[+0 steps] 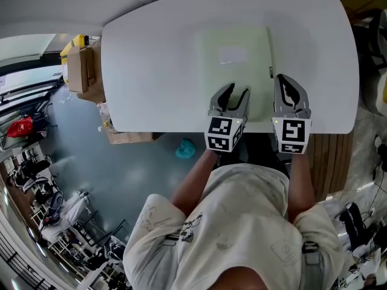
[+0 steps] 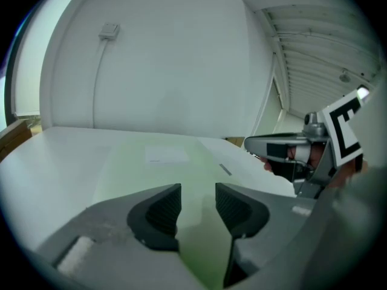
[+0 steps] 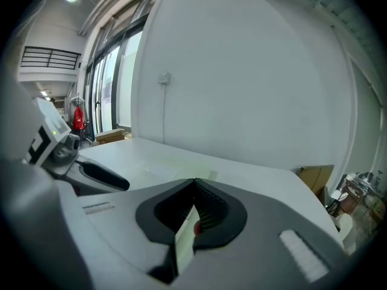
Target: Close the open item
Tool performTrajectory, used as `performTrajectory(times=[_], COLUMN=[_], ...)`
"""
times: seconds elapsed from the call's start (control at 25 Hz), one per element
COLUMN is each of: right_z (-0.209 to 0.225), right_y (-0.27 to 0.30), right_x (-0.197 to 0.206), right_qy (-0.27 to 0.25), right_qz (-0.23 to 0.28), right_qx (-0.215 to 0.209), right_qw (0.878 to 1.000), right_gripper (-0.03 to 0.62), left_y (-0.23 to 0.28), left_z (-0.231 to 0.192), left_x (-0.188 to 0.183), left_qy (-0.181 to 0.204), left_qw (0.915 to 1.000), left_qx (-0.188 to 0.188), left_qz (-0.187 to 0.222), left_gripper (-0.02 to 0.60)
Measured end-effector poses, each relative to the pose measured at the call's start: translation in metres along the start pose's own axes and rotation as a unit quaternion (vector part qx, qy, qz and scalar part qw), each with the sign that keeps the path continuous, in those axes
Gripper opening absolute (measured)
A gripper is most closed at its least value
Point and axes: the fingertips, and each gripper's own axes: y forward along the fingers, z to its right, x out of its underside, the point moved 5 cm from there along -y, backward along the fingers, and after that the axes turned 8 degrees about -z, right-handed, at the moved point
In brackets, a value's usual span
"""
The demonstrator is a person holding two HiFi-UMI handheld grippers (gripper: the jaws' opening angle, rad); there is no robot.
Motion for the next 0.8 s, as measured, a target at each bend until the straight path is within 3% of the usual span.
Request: performTrajectory(times=[0.28,0.8], right_z=[-0.013,-0.012], right_y=[0.036,0.060], right_x=[0.023,0.044], right_qy=[-0.031,-0.038], right_qz=[-0.078,-0.145], right_qx=[-0.045,-0.060], right_qw=[0.995,0.987], right_gripper=[0.002,0.003], left_y=[0.007,0.014], left_z=[0.007,0.005], left_x=[0.003,0.009], left_qy=[0.021,0.033], left_qw=[0.9992,0.9978], left_qx=[0.009,-0.009], left_qz=[-0.032,-0.056], left_gripper=[0.186,0.186])
